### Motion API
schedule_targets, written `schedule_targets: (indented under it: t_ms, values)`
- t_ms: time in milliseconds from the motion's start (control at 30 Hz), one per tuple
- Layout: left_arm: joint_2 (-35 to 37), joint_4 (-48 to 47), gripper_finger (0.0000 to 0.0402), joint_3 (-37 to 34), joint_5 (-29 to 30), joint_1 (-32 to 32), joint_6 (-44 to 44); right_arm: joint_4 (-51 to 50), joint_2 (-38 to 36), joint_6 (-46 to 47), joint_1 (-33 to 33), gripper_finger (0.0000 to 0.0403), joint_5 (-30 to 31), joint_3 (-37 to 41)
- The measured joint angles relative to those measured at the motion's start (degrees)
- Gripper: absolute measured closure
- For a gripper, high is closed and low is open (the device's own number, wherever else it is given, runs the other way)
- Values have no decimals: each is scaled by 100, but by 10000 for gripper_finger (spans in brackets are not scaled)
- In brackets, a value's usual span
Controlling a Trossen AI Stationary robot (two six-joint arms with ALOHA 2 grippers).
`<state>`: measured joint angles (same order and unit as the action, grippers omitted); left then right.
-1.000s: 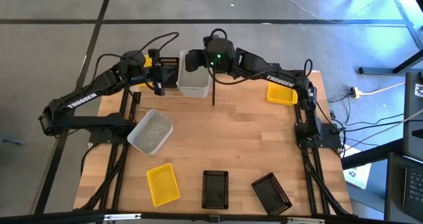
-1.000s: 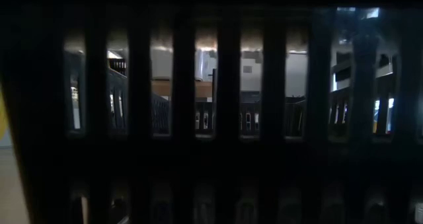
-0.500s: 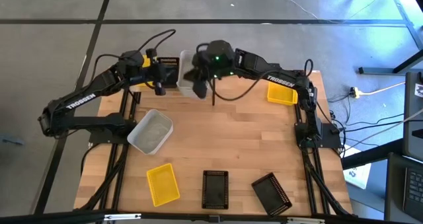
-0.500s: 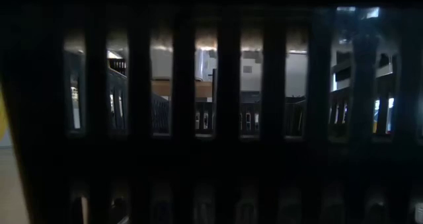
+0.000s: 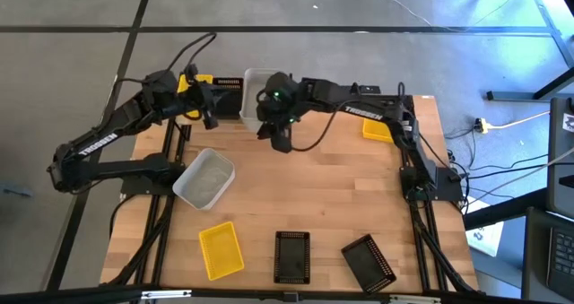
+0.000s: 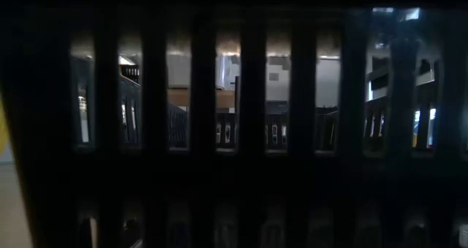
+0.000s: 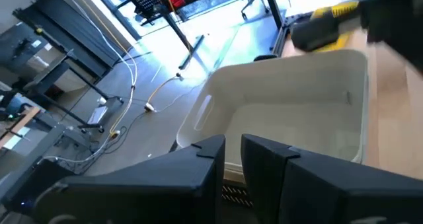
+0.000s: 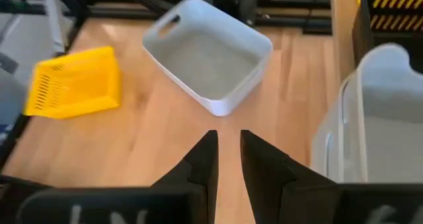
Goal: Stack baskets on shelf by color
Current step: Stack the top gray bin on top of the other gray bin on the shelf
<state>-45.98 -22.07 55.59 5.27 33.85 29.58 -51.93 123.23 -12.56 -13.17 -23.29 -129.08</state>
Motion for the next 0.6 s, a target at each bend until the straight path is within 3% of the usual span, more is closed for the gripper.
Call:
schedule_targets:
  t_ms: [200,333,600]
  values:
    - [79,-39,357,1,0,0,-98,-12,117,-17,0,338,933,-2]
    - [110,-145,357,1,0,0,-118,-12,120,-16,0,338,1210,-2]
    - [103,-788,357,-1,-2,-2,-643,-18,69,-89,11,338,1087,-6]
